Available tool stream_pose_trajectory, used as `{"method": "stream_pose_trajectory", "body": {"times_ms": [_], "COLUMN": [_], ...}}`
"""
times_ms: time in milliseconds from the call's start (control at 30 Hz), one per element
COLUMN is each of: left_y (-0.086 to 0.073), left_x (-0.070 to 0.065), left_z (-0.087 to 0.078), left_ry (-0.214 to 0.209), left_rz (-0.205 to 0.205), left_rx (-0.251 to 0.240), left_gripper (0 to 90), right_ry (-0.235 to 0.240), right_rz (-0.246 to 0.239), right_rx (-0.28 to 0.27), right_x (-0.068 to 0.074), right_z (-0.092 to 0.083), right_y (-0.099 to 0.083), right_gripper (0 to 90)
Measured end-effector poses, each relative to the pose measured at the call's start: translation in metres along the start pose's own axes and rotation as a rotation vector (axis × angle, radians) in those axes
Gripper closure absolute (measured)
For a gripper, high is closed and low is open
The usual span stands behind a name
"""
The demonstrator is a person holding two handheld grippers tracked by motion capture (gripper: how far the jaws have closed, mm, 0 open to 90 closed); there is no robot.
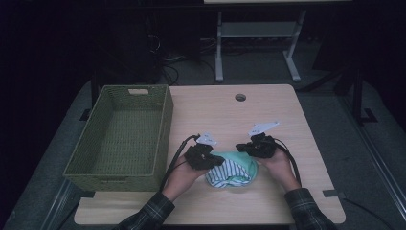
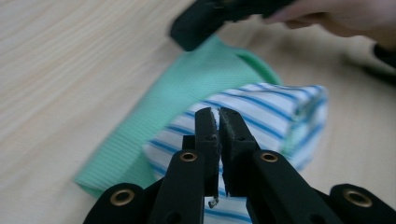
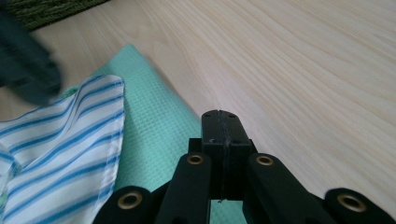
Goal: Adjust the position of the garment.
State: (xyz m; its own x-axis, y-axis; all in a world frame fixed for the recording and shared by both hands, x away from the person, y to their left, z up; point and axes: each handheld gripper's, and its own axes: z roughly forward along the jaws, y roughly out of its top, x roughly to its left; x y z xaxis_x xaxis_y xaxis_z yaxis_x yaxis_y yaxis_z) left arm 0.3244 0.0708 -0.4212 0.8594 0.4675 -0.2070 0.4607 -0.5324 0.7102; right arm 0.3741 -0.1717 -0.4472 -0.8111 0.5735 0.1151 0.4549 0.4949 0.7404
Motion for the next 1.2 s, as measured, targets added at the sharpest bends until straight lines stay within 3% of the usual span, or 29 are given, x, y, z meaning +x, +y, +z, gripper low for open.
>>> {"method": "stream_pose_trajectory", "body": {"times_ms": [167, 433, 733, 1200], "left_y": [-0.008, -0.017, -0.021, -0.023], "left_x": [-0.015, -0.034, -0.038, -0.041], "left_z": [0.004, 0.023, 0.036, 0.041], "left_ry": [-0.043, -0.099, -0.129, -0.12], "left_rz": [0.011, 0.038, 0.048, 0.076], "left_rx": [0.01, 0.065, 0.105, 0.157], "left_gripper": [87.0, 87.4, 87.7, 87.6], "right_ry": [0.005, 0.009, 0.023, 0.014], "right_rz": [-0.003, -0.004, -0.003, -0.011], "right_rx": [0.006, 0.022, 0.054, 0.08], "right_x": [-0.003, -0.006, -0.005, -0.004], "right_z": [0.01, 0.024, 0.031, 0.033], "right_y": [0.004, 0.006, 0.004, 0.0], "right_gripper": [89.8, 89.8, 89.8, 89.9]}}
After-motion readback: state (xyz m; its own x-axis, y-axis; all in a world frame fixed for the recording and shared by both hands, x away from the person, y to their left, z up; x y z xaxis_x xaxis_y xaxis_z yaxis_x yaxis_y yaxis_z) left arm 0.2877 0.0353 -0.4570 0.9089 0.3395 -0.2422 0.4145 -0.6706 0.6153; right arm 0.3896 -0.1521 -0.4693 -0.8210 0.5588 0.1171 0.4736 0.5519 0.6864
